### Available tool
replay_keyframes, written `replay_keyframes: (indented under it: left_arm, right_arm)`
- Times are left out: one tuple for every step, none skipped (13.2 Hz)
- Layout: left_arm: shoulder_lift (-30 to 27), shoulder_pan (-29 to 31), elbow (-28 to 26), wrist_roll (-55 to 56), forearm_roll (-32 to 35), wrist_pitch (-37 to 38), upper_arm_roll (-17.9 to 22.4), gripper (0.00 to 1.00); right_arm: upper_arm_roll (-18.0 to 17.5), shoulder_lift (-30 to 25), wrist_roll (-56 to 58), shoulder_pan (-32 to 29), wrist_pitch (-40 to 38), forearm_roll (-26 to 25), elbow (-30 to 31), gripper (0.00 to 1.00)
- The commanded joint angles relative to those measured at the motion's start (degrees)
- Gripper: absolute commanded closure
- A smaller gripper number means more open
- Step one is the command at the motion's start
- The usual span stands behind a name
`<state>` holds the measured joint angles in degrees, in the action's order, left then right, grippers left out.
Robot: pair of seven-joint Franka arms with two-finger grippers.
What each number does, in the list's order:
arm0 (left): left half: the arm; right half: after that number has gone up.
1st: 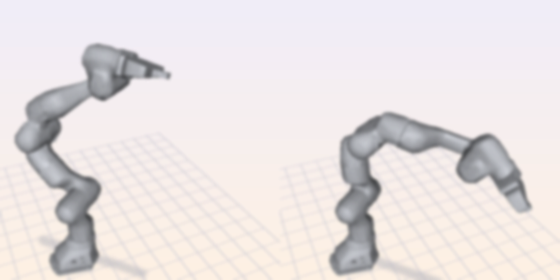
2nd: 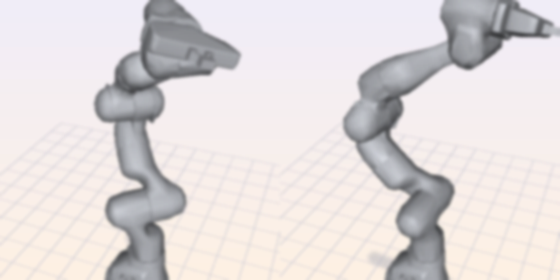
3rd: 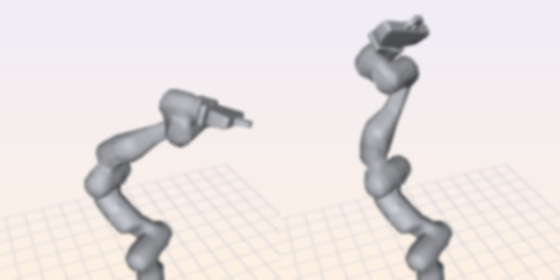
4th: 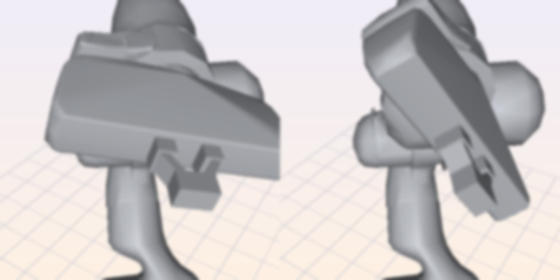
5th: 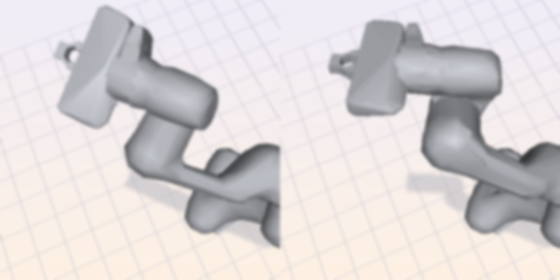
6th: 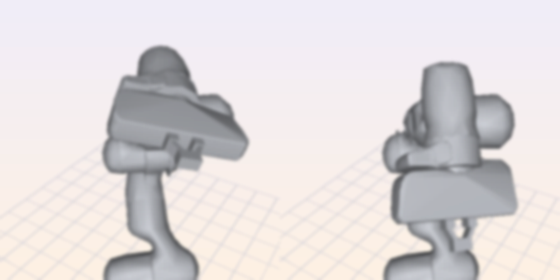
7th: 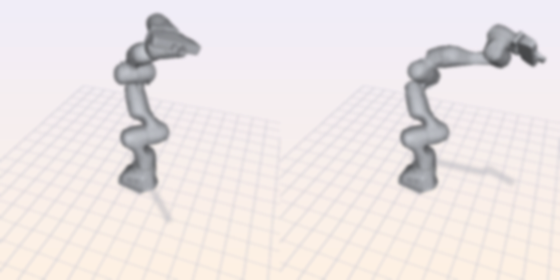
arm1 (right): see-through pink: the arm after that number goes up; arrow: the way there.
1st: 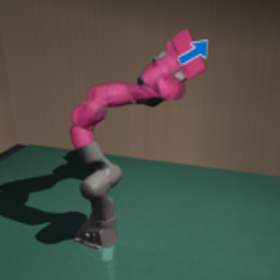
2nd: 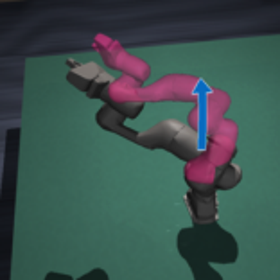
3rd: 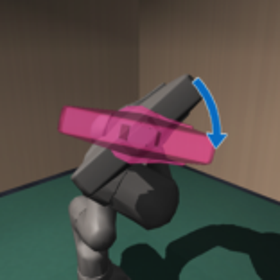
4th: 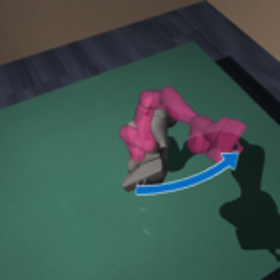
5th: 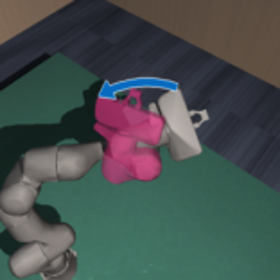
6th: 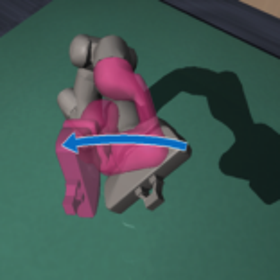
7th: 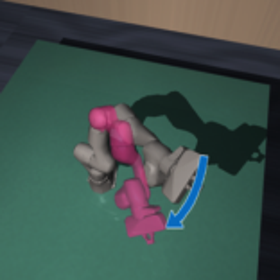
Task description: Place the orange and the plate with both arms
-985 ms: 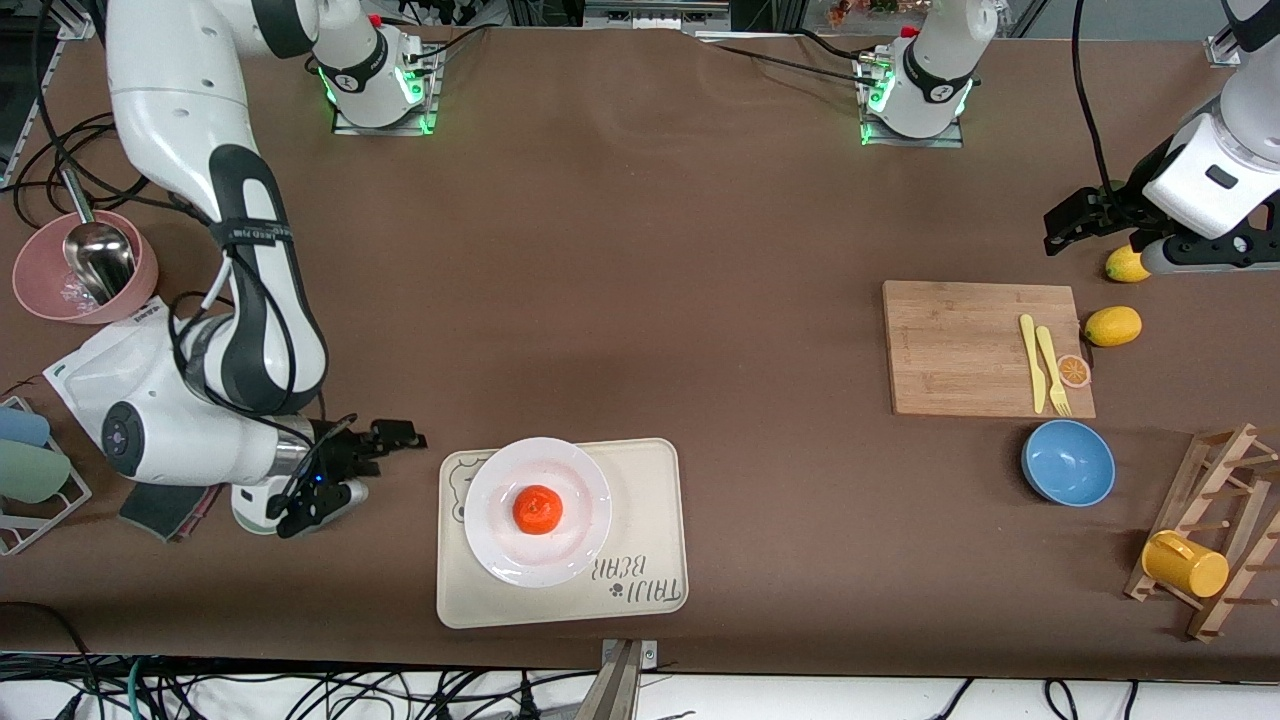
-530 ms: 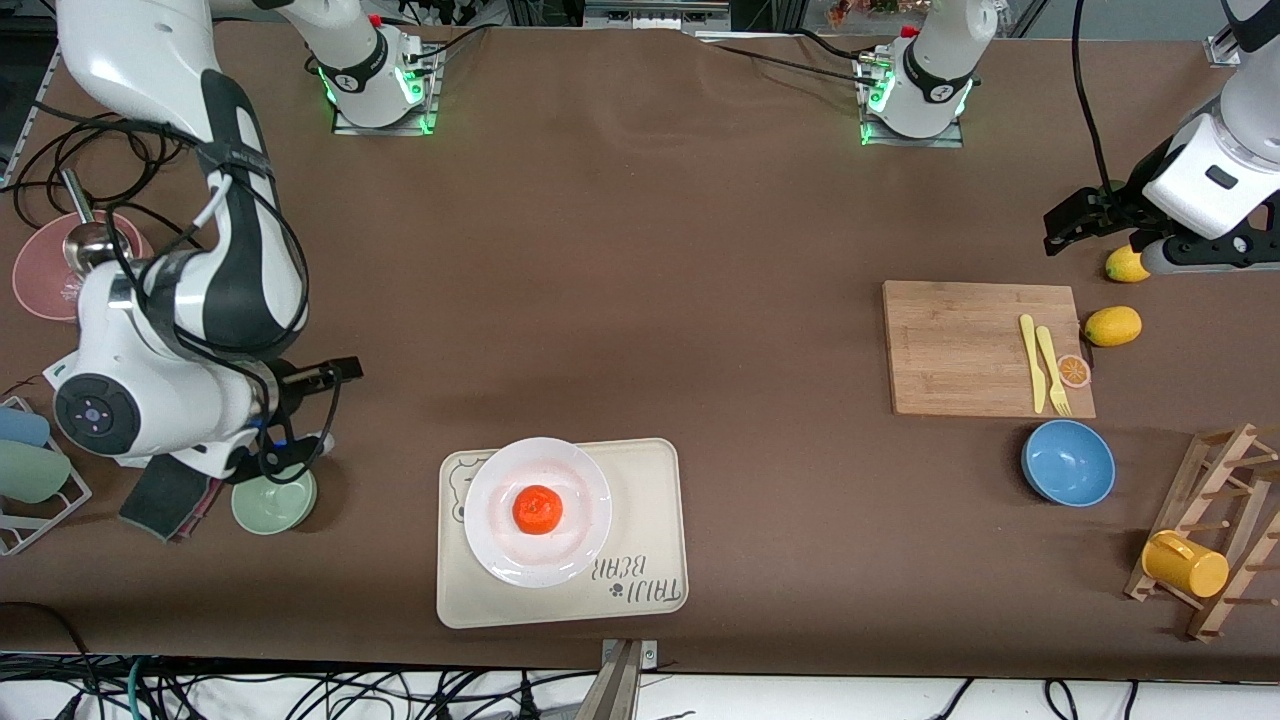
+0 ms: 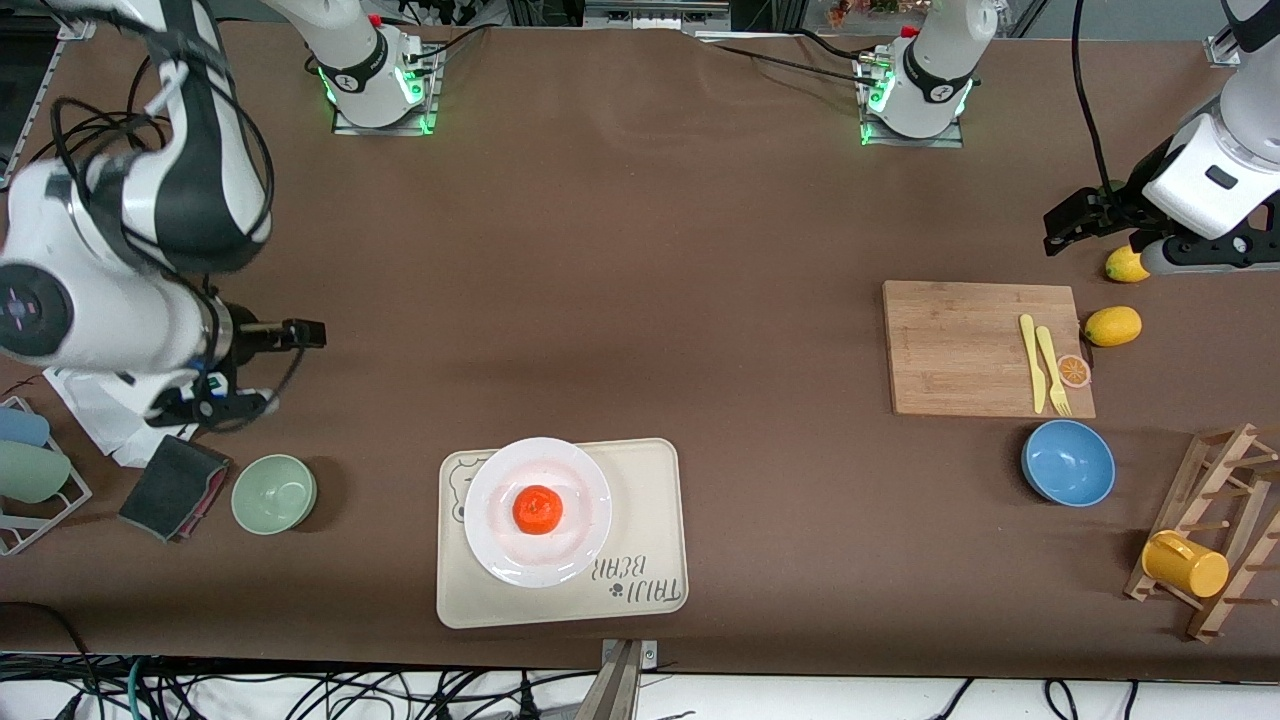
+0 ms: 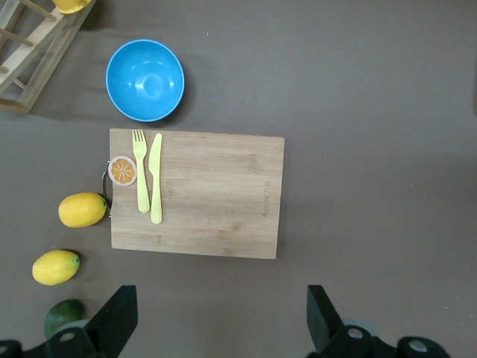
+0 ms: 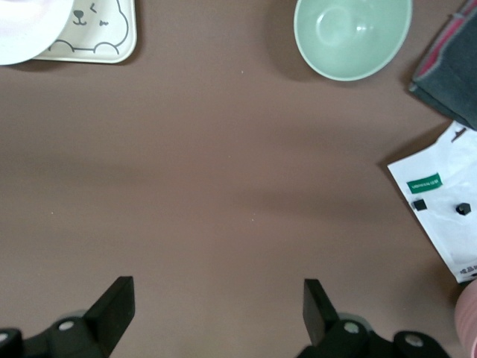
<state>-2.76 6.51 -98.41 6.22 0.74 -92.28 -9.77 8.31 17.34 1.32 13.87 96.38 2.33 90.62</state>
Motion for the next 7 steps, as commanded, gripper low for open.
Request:
replay_keyframes:
  left_arm:
    - [0.65, -0.1, 1.65, -1.38, -1.18, 1.23, 0.1, 0.0]
    - [0.65, -0.1, 1.65, -1.38, -1.18, 1.22, 0.1, 0.0]
    - [0.65, -0.1, 1.65, -1.38, -1.18, 1.22, 0.1, 0.0]
    - [0.65, -0.1, 1.65, -1.38, -1.18, 1.22, 0.1, 0.0]
    - [0.65, -0.01, 1.65, -1.38, -1.18, 1.22, 0.1, 0.0]
    - [0.65, -0.1, 1.65, -1.38, -1.18, 1.22, 0.1, 0.0]
    - [0.65, -0.1, 1.65, -1.38, -1.18, 1.22, 0.1, 0.0]
  right_arm:
    - [-4.88, -11.96, -1.66, -6.55, 3.99, -1.01, 11.77, 0.0]
    - [-4.89, -13.19, -1.14, -7.79, 3.73, -1.36, 11.08, 0.0]
    - [-4.8, -14.86, -1.14, -9.28, 1.72, -1.27, 10.63, 0.0]
    - [-4.8, -15.05, -1.14, -10.08, -2.48, -1.36, 8.45, 0.0]
    - [-4.8, -14.97, -1.23, -10.09, -6.52, -1.27, 6.43, 0.0]
    - [-4.8, -14.97, -1.4, -10.09, -8.04, -1.36, 5.8, 0.0]
    - [-4.71, -14.97, -1.58, -10.26, -7.79, -1.36, 5.19, 0.0]
